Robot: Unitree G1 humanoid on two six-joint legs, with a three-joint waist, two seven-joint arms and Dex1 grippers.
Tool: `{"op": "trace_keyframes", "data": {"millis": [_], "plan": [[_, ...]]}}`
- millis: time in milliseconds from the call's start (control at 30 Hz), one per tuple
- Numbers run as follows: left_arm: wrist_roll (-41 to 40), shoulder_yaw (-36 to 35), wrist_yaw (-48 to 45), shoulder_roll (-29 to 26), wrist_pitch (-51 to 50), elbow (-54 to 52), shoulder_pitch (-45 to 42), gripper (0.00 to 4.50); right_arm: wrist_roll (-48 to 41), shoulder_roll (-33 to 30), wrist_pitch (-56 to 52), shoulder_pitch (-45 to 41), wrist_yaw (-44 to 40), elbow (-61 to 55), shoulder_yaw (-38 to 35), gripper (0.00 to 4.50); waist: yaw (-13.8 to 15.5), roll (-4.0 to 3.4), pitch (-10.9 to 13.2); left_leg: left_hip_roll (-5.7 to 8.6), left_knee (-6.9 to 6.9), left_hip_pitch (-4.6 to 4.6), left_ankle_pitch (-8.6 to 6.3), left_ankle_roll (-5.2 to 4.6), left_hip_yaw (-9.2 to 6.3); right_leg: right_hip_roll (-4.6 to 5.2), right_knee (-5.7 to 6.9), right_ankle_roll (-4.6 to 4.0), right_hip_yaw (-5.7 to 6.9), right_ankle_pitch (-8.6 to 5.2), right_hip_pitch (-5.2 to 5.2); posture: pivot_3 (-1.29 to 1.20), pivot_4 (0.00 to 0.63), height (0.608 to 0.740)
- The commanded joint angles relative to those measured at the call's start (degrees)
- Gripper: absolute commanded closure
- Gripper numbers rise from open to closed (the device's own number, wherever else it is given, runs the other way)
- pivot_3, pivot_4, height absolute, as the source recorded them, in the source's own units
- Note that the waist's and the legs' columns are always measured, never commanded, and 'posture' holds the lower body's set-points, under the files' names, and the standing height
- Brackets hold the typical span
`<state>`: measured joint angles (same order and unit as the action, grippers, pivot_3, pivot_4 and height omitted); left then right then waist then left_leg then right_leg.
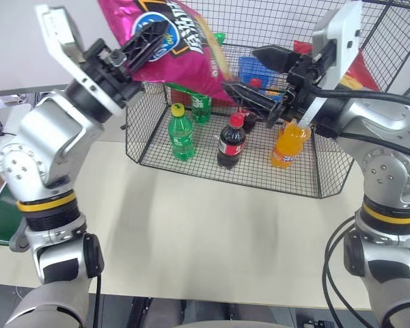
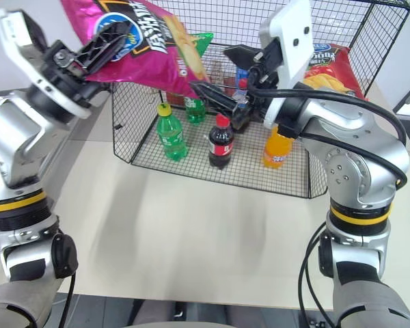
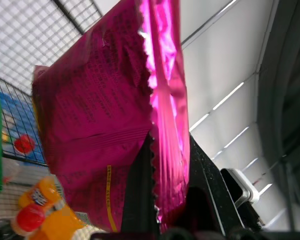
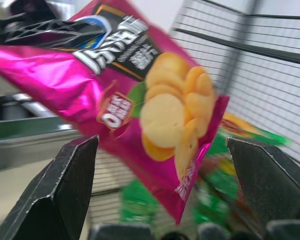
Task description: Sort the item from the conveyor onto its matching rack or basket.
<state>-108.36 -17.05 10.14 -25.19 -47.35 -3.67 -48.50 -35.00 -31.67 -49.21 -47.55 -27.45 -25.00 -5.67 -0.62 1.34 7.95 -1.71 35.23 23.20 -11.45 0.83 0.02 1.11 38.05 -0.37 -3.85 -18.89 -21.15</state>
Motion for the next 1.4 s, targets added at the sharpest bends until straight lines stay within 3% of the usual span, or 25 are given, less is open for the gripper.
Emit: {"op": "trace_keyframes", "data": {"millis": [33, 267, 500, 700, 1033, 1267, 1400], "plan": [[6.4, 1.7, -7.2, 3.7, 2.8, 5.1, -5.6, 4.41, 0.9, -0.7, 0.0, 0.8, 3.1, -4.1, -2.3, 0.00, 0.2, 0.00, 0.0, 0.01, 0.00, 0.01, 0.01, 0.01, 0.00, -0.01, -0.02, 0.00, 0.01, 0.00, 0.00, 0.00, 0.150, 0.740], [19.4, 1.9, -18.5, 12.6, 8.7, 16.9, -12.9, 4.41, 2.3, -1.5, -1.2, 2.0, 8.1, -8.3, -2.1, 0.00, -0.1, -0.01, 0.0, 0.05, -0.02, 0.02, 0.15, 0.22, 0.06, -0.09, -0.06, 0.02, -0.05, -0.01, -0.01, 0.00, 0.150, 0.740], [31.9, 1.8, -20.9, 20.8, 15.6, 25.8, -15.2, 4.41, 2.6, -0.2, -2.4, 2.0, 12.5, -10.2, -2.6, 0.00, -0.1, -0.01, 0.0, 0.01, -0.03, 0.06, 0.13, 0.19, 0.05, -0.26, -0.08, 0.02, -0.17, -0.01, -0.02, 0.00, 0.150, 0.740], [36.9, -0.5, -11.4, 26.7, 16.4, 26.2, -14.1, 4.41, 2.7, -0.7, -3.1, 2.5, 14.3, -11.1, -3.2, 0.00, 0.0, -0.01, 0.0, -0.02, -0.02, 0.13, 0.12, 0.16, -0.01, -0.29, -0.08, 0.02, -0.21, -0.01, -0.02, 0.00, 0.150, 0.740], [39.2, -1.5, 6.4, 36.5, 19.1, 17.6, -14.7, 4.41, 3.4, -0.2, -2.6, 2.1, 15.0, -10.2, -3.1, 0.00, -0.1, 0.00, 0.0, -0.02, -0.02, 0.12, 0.11, 0.15, 0.00, -0.32, -0.05, 0.03, -0.28, -0.01, -0.02, 0.00, 0.150, 0.740], [39.0, 0.5, 9.6, 38.7, 19.3, 15.8, -13.8, 4.41, 4.1, 0.3, -2.1, 1.5, 14.8, -9.1, -2.6, 0.00, 0.1, 0.00, 0.0, -0.01, -0.02, 0.13, 0.14, 0.18, 0.00, -0.34, -0.05, 0.03, -0.30, -0.01, -0.02, 0.00, 0.150, 0.740], [37.3, 1.2, 8.2, 38.6, 18.2, 16.0, -13.9, 3.18, 4.5, 0.6, -1.9, 1.6, 14.7, -8.8, -2.5, 0.00, 0.1, 0.00, 0.0, 0.00, -0.02, 0.13, 0.15, 0.20, 0.01, -0.34, -0.05, 0.03, -0.29, -0.01, -0.02, 0.00, 0.150, 0.740]]}}
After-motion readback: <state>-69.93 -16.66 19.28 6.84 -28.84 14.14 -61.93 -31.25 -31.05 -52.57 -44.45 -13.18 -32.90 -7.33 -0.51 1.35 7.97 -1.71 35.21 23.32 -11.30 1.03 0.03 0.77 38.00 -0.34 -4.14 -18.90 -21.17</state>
